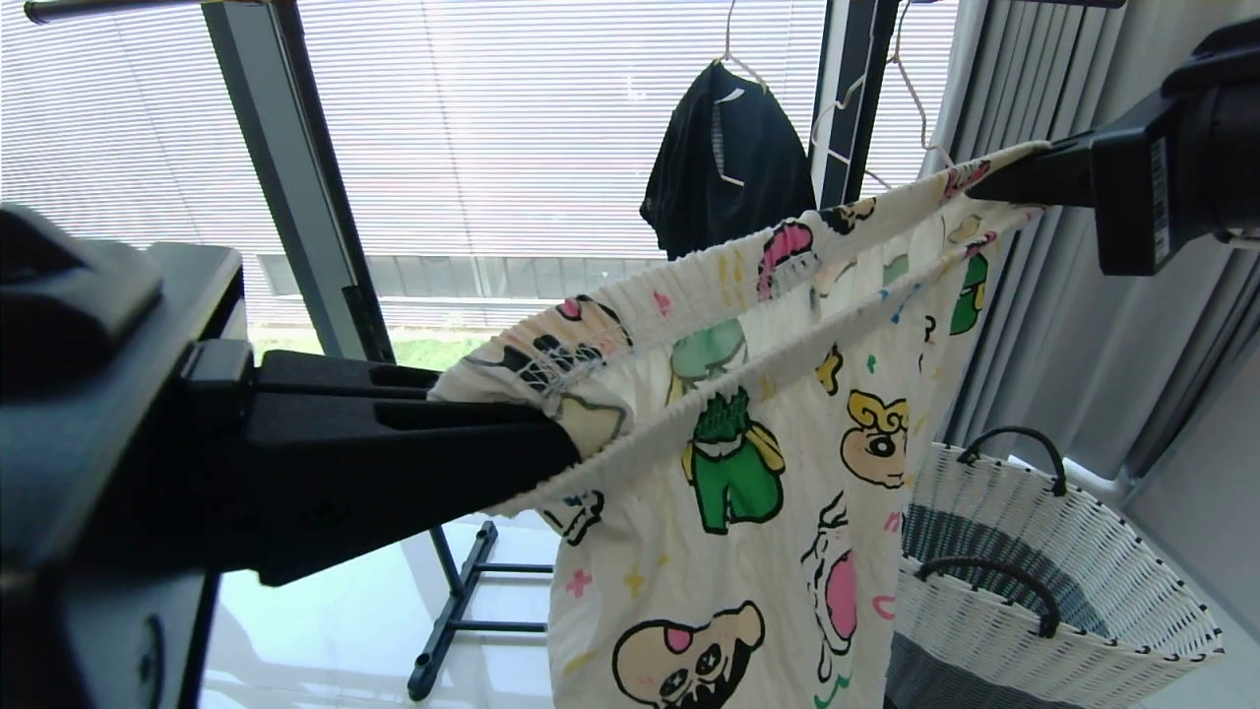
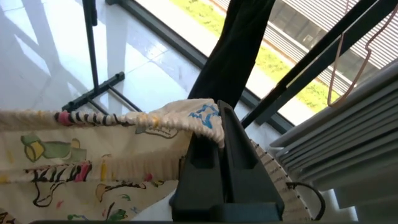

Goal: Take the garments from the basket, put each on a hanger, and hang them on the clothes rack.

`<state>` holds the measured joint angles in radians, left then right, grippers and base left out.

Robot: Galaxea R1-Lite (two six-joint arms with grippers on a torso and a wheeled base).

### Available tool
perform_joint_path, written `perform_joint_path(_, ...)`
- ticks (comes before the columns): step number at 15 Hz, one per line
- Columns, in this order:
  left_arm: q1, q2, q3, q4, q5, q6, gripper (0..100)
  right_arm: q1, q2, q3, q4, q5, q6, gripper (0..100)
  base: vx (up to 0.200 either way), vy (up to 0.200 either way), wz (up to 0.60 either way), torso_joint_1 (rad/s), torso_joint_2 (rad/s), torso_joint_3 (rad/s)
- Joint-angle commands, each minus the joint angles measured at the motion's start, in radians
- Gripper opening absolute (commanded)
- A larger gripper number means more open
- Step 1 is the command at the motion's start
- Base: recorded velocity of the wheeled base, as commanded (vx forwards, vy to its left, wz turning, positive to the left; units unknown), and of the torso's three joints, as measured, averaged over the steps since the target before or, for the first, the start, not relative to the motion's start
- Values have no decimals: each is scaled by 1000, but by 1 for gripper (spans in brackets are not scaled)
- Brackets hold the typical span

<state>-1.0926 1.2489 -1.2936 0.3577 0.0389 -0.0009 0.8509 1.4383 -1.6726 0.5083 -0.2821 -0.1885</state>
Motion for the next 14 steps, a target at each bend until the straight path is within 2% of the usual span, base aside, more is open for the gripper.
perform_joint_path(1, 169, 63, -13, -5, 79, 128, 0, 4, -72, -3, 105, 0, -2, 0, 0, 0, 0, 0, 0, 0)
perform_joint_path(2, 195, 86, -39, -6, 144, 157, 0, 13, -104, 1, 179, 8, -3, 0, 0, 0, 0, 0, 0, 0)
perform_joint_path(3, 197, 103, -61, -6, 168, 156, 0, 22, -116, 11, 191, 20, -3, 0, 0, 0, 0, 0, 0, 0)
perform_joint_path(7, 180, 129, -69, -6, 211, 144, 0, 66, -110, 39, 190, 20, 0, 0, 0, 0, 0, 0, 0, 0)
perform_joint_path(8, 178, 133, -69, -6, 236, 140, 0, 71, -111, 54, 190, 20, 0, 100, 0, 0, 0, 0, 0, 0)
perform_joint_path(12, 180, 153, -64, -6, 303, 139, 0, 66, -147, 99, 177, 18, 6, 100, 0, 0, 0, 0, 0, 0)
perform_joint_path(14, 184, 175, -64, -8, 306, 137, 0, 63, -165, 111, 121, 23, 72, 100, 0, 0, 0, 0, 0, 0)
